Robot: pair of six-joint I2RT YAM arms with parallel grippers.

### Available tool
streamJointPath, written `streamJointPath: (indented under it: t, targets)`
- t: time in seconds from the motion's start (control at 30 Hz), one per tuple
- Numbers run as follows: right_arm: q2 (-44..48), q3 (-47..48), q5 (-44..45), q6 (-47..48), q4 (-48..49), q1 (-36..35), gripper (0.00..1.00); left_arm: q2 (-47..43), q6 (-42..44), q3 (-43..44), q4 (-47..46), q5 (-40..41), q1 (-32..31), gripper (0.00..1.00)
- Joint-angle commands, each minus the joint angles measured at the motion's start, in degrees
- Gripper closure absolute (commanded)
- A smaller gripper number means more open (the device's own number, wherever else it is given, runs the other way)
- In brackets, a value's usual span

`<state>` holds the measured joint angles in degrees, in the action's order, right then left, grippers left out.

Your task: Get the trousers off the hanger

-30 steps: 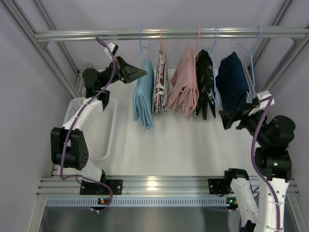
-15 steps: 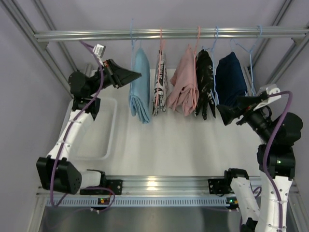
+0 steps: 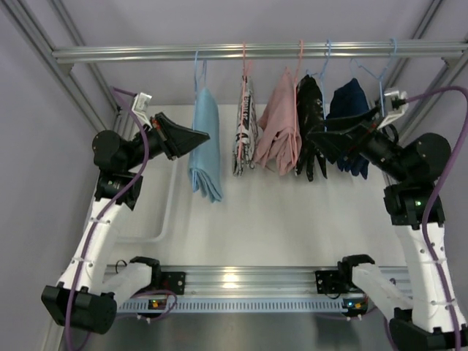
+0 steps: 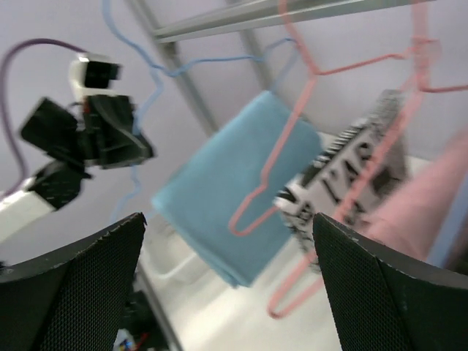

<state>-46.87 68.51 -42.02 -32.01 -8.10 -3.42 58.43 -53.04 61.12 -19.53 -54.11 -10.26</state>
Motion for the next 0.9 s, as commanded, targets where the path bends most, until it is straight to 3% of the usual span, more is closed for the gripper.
streamJointPath:
  t: [0.0, 0.2, 0.33, 0.5, 0.87]
  targets:
    - [-4.1, 6.2, 3.5, -4.0, 7.0, -12.3, 0.06, -5.0, 9.0, 0.9, -3.3, 4.3, -0.5, 1.00]
    - [-14.2, 13.6, 6.6, -9.6, 9.5, -24.4, 0.18, -9.6, 9.3, -0.9, 0.5, 7.3, -0.6, 1.00]
    - [-21.0, 18.1, 8.8, -9.2, 11.5, -33.4, 0.35, -13.1, 9.4, -1.4, 3.4, 9.6, -0.7, 1.00]
    - [-27.2, 19.3, 9.8, -13.4, 14.8, -41.3, 0.36, -15.4, 10.6, -0.7, 6.2, 11.7, -0.7, 1.00]
    - [-40.2, 28.3, 9.9, -21.3, 19.8, -46.7, 0.40, -17.2, 11.6, -0.8, 7.7, 12.2, -0.7, 1.00]
